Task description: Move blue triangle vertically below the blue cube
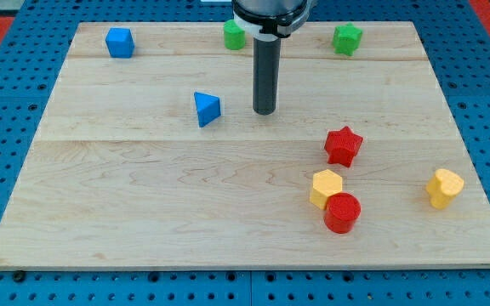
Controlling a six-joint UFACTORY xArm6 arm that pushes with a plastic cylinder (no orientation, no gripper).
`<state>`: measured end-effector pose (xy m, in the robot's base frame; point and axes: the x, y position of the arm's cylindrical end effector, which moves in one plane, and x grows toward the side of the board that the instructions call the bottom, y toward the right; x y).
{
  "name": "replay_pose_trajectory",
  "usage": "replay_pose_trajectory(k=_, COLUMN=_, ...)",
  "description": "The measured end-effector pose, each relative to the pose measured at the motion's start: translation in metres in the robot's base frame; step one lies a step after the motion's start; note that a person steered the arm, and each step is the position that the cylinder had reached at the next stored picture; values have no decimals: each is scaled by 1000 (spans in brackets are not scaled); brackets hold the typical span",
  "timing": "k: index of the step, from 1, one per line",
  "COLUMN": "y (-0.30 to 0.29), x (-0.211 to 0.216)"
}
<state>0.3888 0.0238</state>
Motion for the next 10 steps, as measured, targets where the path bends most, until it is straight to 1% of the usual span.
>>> replay_pose_trajectory(k=4, y=18, x=0)
replay_pose_trajectory(k=5, y=8, x=0)
replay_pose_trajectory(k=6, y=-27, x=0)
replay_pose_trajectory(k=8, y=-131, x=1)
replay_pose_trajectory(k=9, y=-156, x=8)
replay_pose_trajectory(k=10, y=-201, x=13)
